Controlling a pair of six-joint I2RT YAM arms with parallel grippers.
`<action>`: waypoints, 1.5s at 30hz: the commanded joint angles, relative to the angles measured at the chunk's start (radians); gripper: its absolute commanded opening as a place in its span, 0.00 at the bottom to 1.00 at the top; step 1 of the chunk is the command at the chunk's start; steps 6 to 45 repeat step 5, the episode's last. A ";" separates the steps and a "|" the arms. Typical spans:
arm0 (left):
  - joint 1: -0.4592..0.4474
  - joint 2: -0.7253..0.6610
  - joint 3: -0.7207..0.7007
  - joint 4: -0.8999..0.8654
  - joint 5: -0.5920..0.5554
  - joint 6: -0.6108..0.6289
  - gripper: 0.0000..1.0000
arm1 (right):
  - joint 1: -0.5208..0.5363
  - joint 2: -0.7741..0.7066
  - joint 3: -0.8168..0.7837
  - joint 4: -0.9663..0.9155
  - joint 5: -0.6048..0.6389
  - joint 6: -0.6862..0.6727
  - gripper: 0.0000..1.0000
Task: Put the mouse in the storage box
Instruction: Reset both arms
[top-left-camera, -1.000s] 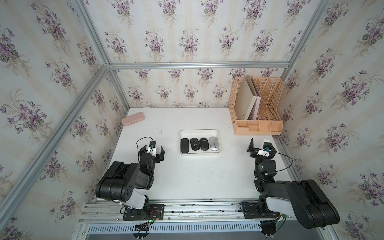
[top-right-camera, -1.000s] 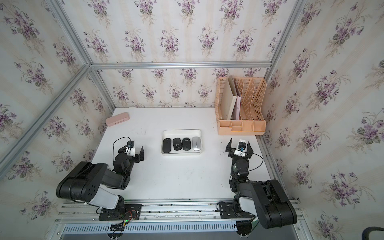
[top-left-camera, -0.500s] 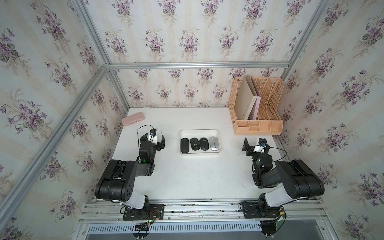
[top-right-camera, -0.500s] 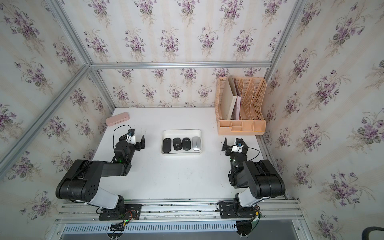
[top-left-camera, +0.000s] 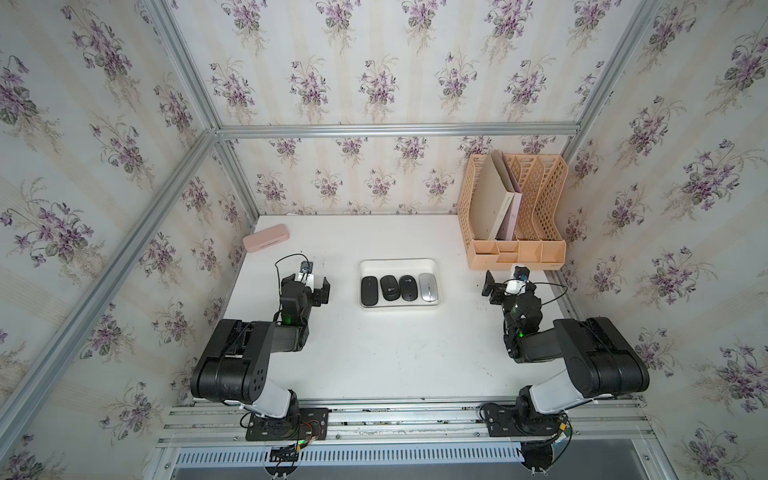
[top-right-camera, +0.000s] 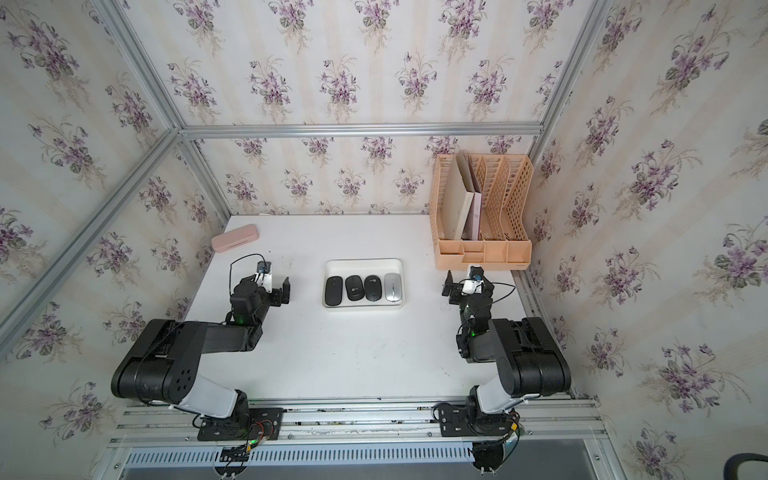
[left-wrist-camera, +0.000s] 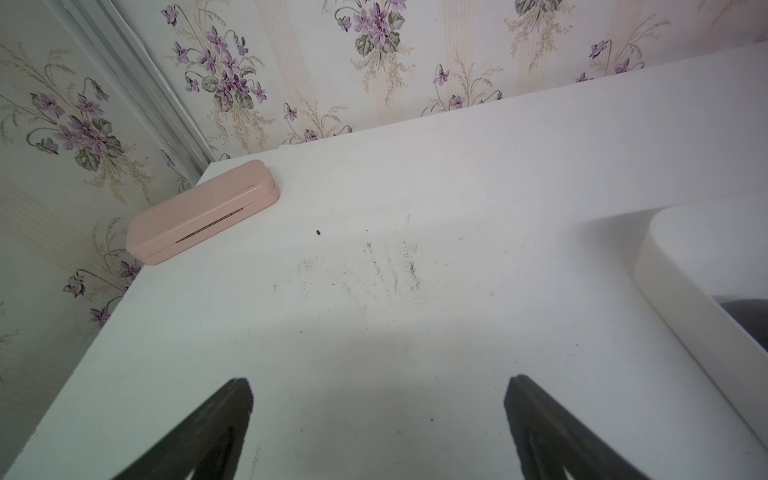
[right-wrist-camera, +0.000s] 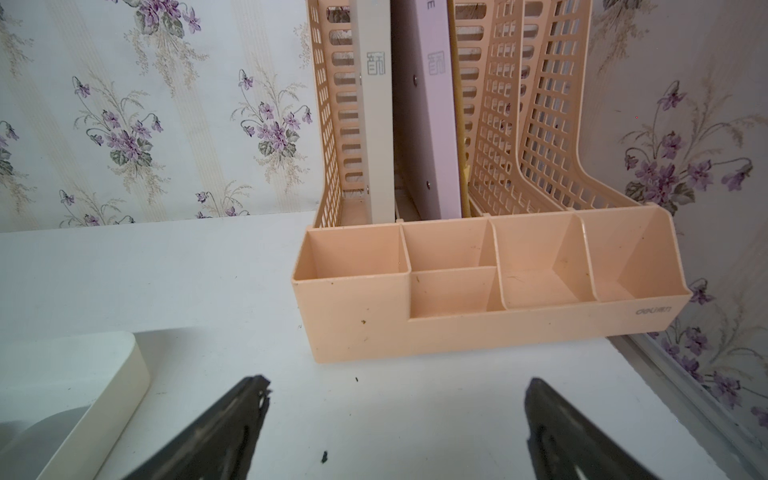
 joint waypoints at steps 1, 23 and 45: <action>0.000 0.000 0.005 0.004 -0.003 -0.009 0.99 | -0.013 0.002 0.009 -0.013 -0.033 0.016 1.00; 0.000 -0.001 0.004 0.005 -0.003 -0.007 0.99 | -0.012 -0.002 0.001 -0.003 -0.031 0.012 1.00; 0.000 -0.001 0.004 0.005 -0.003 -0.007 0.99 | -0.012 -0.002 0.001 -0.003 -0.031 0.012 1.00</action>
